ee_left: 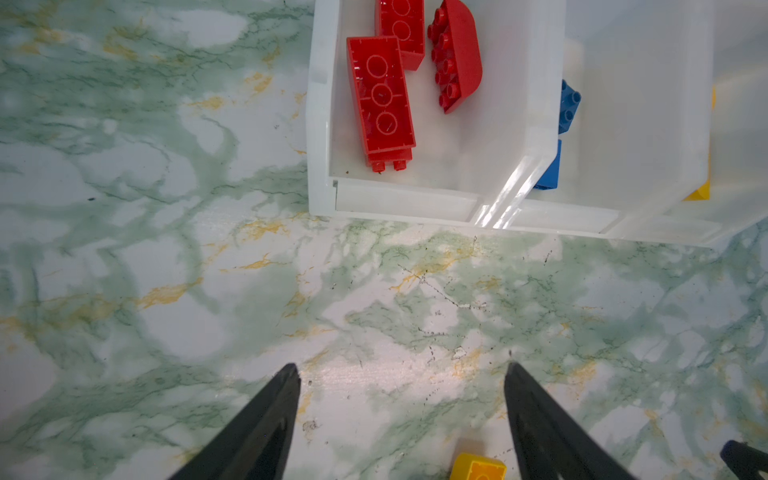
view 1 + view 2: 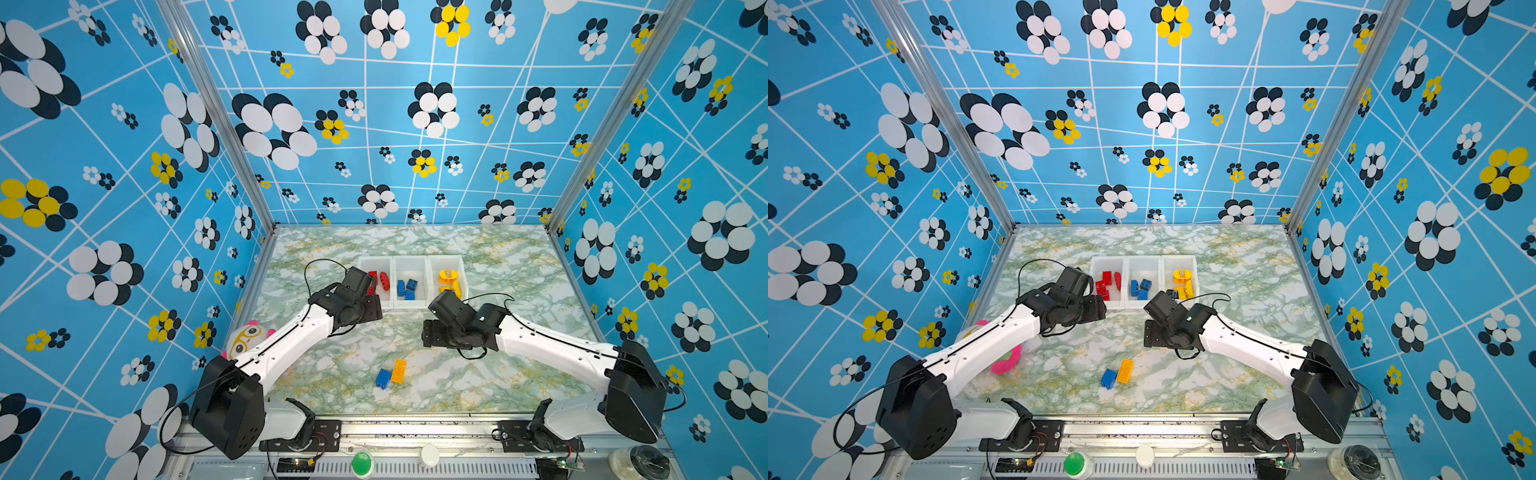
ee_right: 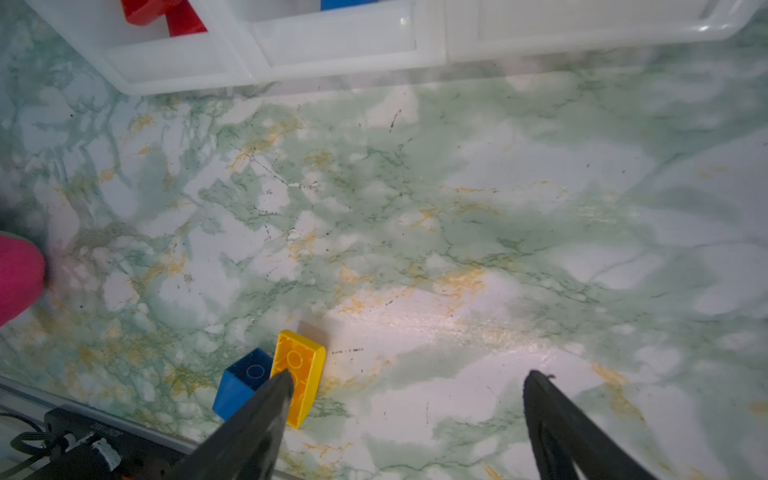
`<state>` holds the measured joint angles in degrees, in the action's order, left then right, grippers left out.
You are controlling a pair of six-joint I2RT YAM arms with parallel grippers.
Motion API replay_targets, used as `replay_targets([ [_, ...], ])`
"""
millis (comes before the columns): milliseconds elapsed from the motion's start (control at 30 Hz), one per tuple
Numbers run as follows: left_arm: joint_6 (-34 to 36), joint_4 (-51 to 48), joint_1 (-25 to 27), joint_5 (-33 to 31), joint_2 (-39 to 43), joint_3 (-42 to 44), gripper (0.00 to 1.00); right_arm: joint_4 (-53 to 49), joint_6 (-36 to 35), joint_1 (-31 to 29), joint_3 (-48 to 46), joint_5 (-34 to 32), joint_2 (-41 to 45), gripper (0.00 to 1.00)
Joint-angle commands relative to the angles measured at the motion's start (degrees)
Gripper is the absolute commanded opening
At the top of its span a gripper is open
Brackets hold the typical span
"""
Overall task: Sort the legos into containers by color
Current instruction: 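Withdraw the left gripper while the right gripper moves toward the yellow brick, then close the right gripper on the yellow brick beside the blue brick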
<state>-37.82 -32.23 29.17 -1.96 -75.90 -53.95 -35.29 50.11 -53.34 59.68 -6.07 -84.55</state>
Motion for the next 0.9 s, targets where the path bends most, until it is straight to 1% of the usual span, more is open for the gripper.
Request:
replay_targets([
  [0, -0.77, 1.57, -1.31, 2.15, 3.22, 3.01, 0.80, 1.25, 5.24, -3.32, 3.26, -2.15, -3.95, 0.89],
  [233, -1.27, 2.68, -3.10, 4.11, 7.21, 8.03, 0.82, 0.55, 10.20, -8.68, 8.14, -3.38, -11.55, 0.88],
  [400, -1.36, 2.85, -4.32, 4.98, 9.01, 9.95, 0.83, -1.82, 11.24, -10.67, 12.16, -3.03, -16.33, 0.87],
  [700, -0.86, 2.49, -6.97, 6.29, 11.99, 12.37, 0.84, -4.91, 11.24, -11.14, 16.26, -1.60, -22.10, 0.80],
  [867, -0.74, 2.08, -8.22, 6.91, 13.43, 13.33, 0.84, -6.34, 10.31, -11.10, 18.60, -0.05, -24.83, 0.78],
])
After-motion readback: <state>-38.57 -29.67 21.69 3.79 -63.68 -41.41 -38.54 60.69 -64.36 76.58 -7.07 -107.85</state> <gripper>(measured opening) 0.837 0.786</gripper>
